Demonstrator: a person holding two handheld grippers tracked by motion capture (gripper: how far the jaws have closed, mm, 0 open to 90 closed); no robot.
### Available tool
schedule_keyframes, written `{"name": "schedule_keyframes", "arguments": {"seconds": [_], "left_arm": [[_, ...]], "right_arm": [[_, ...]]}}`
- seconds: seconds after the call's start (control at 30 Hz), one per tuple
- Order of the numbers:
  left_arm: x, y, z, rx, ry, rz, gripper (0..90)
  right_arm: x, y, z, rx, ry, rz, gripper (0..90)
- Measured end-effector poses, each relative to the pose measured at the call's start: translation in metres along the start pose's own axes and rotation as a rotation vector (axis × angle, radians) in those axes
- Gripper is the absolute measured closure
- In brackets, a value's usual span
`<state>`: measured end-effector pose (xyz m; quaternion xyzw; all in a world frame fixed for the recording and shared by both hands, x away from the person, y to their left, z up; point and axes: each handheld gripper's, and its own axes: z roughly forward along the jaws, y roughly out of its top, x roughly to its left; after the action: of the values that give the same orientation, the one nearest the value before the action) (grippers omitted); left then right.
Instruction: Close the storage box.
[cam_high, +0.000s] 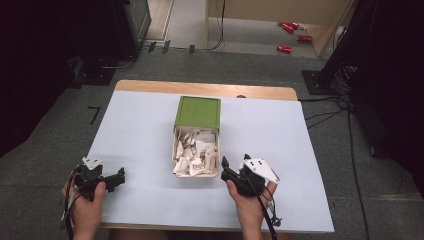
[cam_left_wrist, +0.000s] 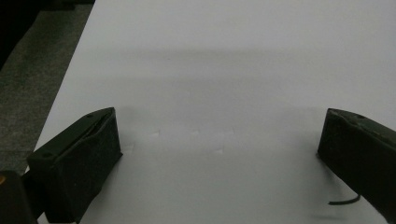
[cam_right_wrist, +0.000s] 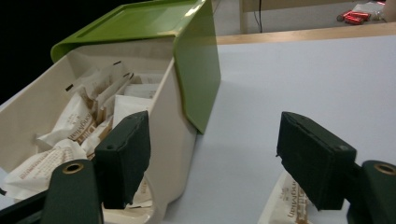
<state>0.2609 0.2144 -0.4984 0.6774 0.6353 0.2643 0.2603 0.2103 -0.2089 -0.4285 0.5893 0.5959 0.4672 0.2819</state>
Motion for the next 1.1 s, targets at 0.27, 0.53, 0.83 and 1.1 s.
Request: {"name": "schedule_keyframes", "arguments": {"seconds": [0.27,0.53,0.83,1.1], "left_arm": [[0.000,0.000,0.000,-0.001,0.000,0.000,0.0],[0.000,0.000,0.000,-0.001,0.000,0.000,0.0],[0.000,0.000,0.000,-0.001,0.000,0.000,0.0],[0.000,0.000,0.000,-0.001,0.000,-0.001,0.0]], "right_arm": [[0.010,0.000,0.002,0.005,0.031,-0.001,30.9],[0.020,-0.007,0.008,0.024,0.066,-0.026,42.0],[0.026,-0.018,0.015,0.056,0.076,-0.040,54.3],[0.029,-0.028,0.022,0.077,0.083,-0.049,63.4]]}}
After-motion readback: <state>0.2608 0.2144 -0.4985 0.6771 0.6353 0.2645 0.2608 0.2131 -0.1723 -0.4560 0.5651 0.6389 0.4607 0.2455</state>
